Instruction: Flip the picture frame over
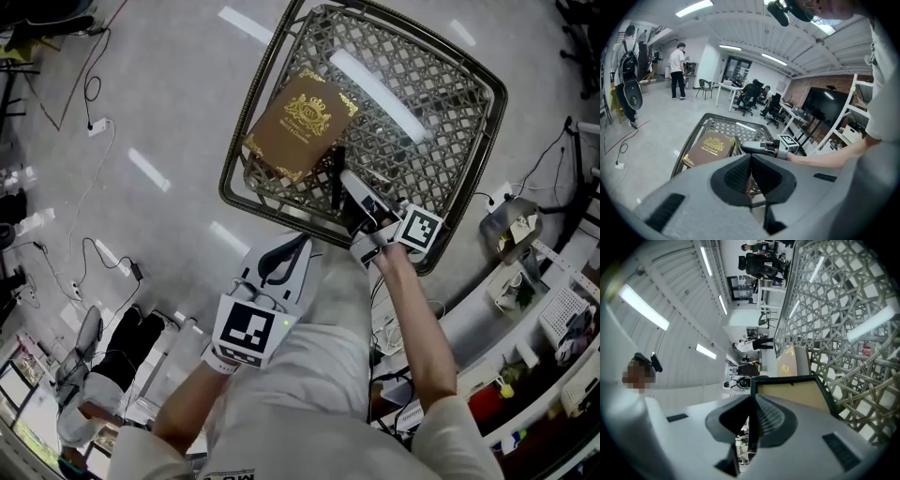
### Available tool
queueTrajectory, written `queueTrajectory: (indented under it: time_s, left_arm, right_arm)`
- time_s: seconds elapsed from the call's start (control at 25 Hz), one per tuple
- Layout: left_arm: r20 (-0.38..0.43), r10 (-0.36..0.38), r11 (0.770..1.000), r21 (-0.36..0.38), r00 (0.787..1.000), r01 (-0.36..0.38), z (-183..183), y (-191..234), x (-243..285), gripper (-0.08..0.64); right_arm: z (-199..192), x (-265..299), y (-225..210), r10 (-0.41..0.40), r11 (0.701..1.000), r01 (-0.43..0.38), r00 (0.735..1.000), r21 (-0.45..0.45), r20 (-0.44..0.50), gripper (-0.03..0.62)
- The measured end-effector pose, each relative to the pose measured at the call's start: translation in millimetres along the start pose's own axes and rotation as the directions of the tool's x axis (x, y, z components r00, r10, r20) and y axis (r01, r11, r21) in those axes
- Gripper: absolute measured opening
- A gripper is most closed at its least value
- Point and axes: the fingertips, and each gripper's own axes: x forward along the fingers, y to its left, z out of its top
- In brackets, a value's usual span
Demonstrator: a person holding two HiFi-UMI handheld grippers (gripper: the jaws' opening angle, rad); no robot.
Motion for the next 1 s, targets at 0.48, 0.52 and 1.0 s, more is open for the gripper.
queueTrajectory:
  time_s: [0.48,0.52,1.0]
  left_arm:
    - [-0.001,0.007,1.000,-0.004,1.000,-0.007,1.9,2.6,4.1,0.025]
    - [0.000,0.006,1.000,-0.004,1.000,-0.006,2.8,1.9,4.8,0.025]
    - [-0.011,-0.003,1.000,-0.017,1.000,0.003,5.3,-12.7,9.6,0.025]
  right_arm:
    - [11.1,-11.7,-4.8,0.021,0.998,-0.024,0.999,0.063,0.049,0.055]
    - [12.7,-14.0,-5.3,0.019,0.998,-0.022,0.998,0.063,0.052,0.055]
    - [29.1,-40.3,-8.8,-0.007,1.000,0.007,0.997,0.003,0.073,0.055]
